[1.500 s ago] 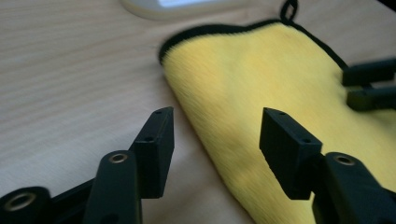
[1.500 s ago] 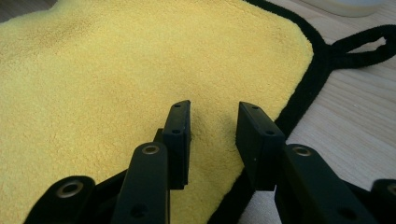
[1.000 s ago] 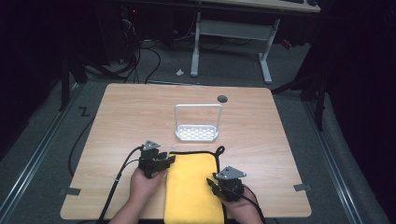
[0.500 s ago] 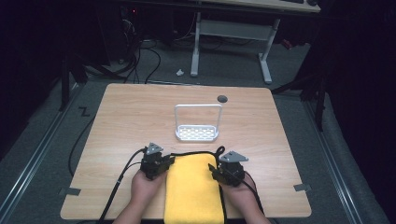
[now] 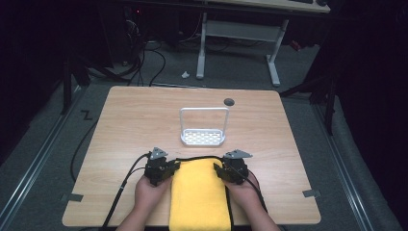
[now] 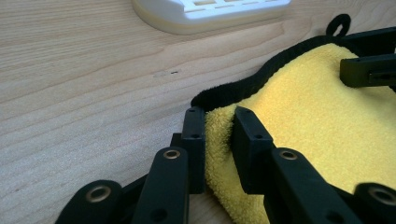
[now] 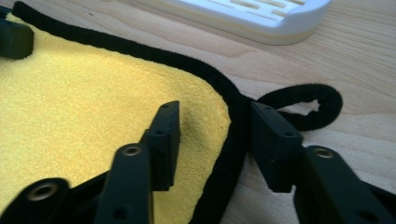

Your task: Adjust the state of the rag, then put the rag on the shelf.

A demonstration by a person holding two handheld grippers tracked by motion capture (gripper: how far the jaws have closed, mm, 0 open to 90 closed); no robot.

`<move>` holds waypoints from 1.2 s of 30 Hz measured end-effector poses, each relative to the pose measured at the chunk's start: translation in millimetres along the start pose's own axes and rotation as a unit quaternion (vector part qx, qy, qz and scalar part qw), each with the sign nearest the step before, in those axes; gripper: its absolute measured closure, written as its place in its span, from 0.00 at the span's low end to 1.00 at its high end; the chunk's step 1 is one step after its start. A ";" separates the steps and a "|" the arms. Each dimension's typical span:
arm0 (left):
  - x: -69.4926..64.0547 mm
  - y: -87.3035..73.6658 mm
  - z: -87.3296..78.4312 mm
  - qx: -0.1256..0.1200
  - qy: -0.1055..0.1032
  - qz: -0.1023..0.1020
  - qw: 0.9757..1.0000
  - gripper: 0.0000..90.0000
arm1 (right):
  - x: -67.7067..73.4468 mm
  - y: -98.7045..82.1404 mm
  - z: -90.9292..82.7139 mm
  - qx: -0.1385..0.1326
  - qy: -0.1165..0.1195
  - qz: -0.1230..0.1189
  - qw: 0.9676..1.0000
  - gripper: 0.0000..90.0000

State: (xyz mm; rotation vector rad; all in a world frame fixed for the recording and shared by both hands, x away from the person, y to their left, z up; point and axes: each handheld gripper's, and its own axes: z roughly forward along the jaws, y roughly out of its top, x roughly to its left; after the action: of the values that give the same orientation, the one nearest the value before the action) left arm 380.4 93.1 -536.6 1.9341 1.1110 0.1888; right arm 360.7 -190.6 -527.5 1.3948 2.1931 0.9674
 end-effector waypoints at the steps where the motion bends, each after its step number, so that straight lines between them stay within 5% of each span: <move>1: 0.1 0.0 0.0 0.000 -0.001 0.000 1.000 0.84 | 0.2 -0.6 -0.2 -0.002 0.002 0.000 1.000 0.67; 11: 1.3 -0.2 -0.6 0.001 -0.006 -0.005 1.000 0.84 | 6.4 -3.6 -2.1 -0.008 0.015 -0.010 1.000 0.87; 20: 3.4 -0.3 -1.5 0.003 -0.015 -0.015 1.000 0.86 | 10.9 -4.8 -14.5 -0.040 0.012 -0.018 0.999 0.89; 36: -0.6 -0.2 -10.5 -0.029 -0.018 -0.007 0.999 0.93 | 16.0 -0.9 -25.7 -0.075 0.004 -0.039 0.996 0.89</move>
State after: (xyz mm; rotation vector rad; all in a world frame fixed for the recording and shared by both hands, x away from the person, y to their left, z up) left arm 374.6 99.1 -530.2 1.8711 1.0830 0.1763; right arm 337.0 -185.7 -509.4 1.2304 2.1157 1.0861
